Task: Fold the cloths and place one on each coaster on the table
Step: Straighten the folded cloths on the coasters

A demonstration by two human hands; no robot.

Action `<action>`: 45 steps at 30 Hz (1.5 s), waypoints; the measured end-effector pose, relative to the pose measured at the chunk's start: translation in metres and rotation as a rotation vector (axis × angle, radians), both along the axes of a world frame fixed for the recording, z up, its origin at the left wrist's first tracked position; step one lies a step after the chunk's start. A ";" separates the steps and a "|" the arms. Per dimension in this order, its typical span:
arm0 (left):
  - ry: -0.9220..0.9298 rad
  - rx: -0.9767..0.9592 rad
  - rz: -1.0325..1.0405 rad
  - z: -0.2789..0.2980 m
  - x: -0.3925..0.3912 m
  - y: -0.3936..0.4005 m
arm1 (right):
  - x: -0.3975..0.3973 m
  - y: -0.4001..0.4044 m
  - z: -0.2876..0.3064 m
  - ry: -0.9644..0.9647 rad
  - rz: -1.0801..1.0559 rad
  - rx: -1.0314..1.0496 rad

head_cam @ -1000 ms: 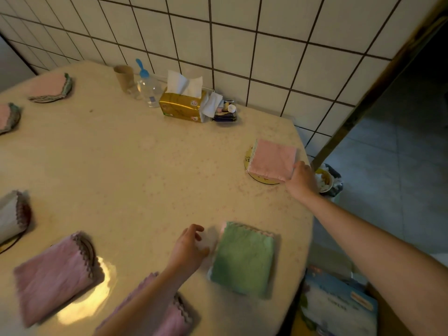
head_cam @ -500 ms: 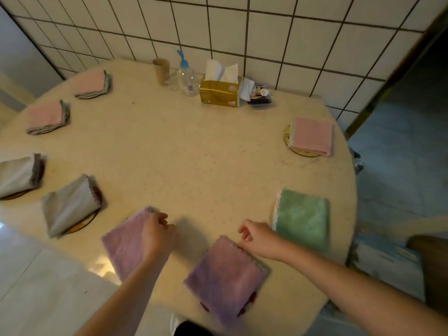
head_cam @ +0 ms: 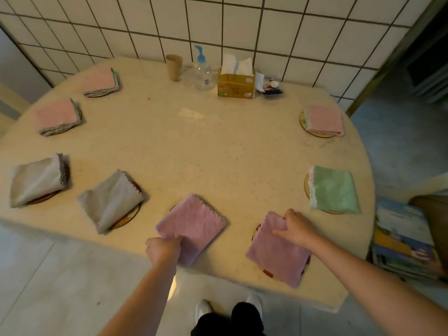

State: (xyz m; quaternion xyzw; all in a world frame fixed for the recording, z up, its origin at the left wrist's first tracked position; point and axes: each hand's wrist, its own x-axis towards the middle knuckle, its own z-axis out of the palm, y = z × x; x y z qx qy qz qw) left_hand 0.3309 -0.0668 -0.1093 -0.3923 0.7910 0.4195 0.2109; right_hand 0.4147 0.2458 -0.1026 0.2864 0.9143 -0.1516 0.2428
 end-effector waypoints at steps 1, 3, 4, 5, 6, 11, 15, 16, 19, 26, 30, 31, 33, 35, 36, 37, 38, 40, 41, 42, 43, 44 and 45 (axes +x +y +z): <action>-0.008 -0.005 -0.004 0.002 -0.001 0.001 | 0.001 -0.001 0.002 -0.013 -0.027 -0.018; -0.015 0.016 0.014 0.005 0.001 0.002 | 0.000 -0.002 0.008 -0.038 -0.049 -0.066; -0.024 0.036 0.024 0.008 0.003 0.003 | -0.001 -0.002 0.010 -0.046 -0.051 -0.099; -0.035 0.060 0.035 0.008 0.004 0.004 | -0.003 -0.002 0.013 -0.053 -0.045 -0.123; -0.047 0.078 0.046 0.006 0.004 0.005 | -0.004 -0.003 0.015 -0.056 -0.035 -0.137; -0.020 0.077 0.047 0.010 0.004 0.008 | -0.006 -0.003 0.020 -0.061 -0.015 -0.178; 0.131 0.248 -0.018 0.013 -0.001 0.003 | -0.002 0.003 0.027 0.013 -0.009 -0.303; 0.151 0.346 -0.021 0.015 -0.004 0.000 | 0.000 0.006 0.028 0.058 -0.020 -0.396; 0.181 0.643 -0.054 0.029 -0.016 -0.006 | 0.008 0.007 0.036 0.179 -0.214 -0.660; 0.152 0.420 -0.533 0.036 -0.049 -0.019 | 0.051 -0.006 0.014 0.296 -0.887 -1.080; 0.110 0.106 -0.639 0.021 -0.053 -0.023 | 0.064 -0.011 0.003 0.293 -0.935 -1.085; 0.116 0.114 -0.633 0.018 -0.054 -0.020 | 0.064 -0.011 0.003 0.312 -0.948 -1.080; 0.156 0.168 -0.603 0.018 -0.055 -0.020 | 0.062 -0.012 0.005 0.340 -0.945 -1.066; 0.187 0.216 -0.600 0.018 -0.059 -0.020 | 0.062 -0.008 0.005 0.358 -0.948 -1.055; 0.196 0.226 -0.592 0.018 -0.061 -0.021 | 0.063 -0.006 0.006 0.361 -0.955 -1.047; 0.202 0.239 -0.574 0.018 -0.064 -0.022 | 0.064 -0.003 0.006 0.360 -0.963 -1.037; 0.201 0.253 -0.558 0.017 -0.067 -0.024 | 0.067 -0.002 0.006 0.350 -0.964 -1.023; 0.163 0.254 -0.581 0.016 -0.071 -0.026 | 0.073 0.001 0.006 0.316 -0.953 -0.998; 0.134 0.242 -0.599 0.015 -0.071 -0.028 | 0.075 0.002 0.006 0.300 -0.946 -0.994; 0.113 0.230 -0.604 0.013 -0.072 -0.029 | 0.076 0.003 0.006 0.291 -0.943 -0.996; 0.097 0.223 -0.597 0.012 -0.072 -0.030 | 0.077 0.003 0.006 0.291 -0.947 -1.003; 0.087 0.221 -0.585 0.011 -0.071 -0.031 | 0.077 0.002 0.006 0.297 -0.954 -1.007; 0.083 0.221 -0.578 0.010 -0.071 -0.032 | 0.078 0.002 0.006 0.307 -0.961 -1.005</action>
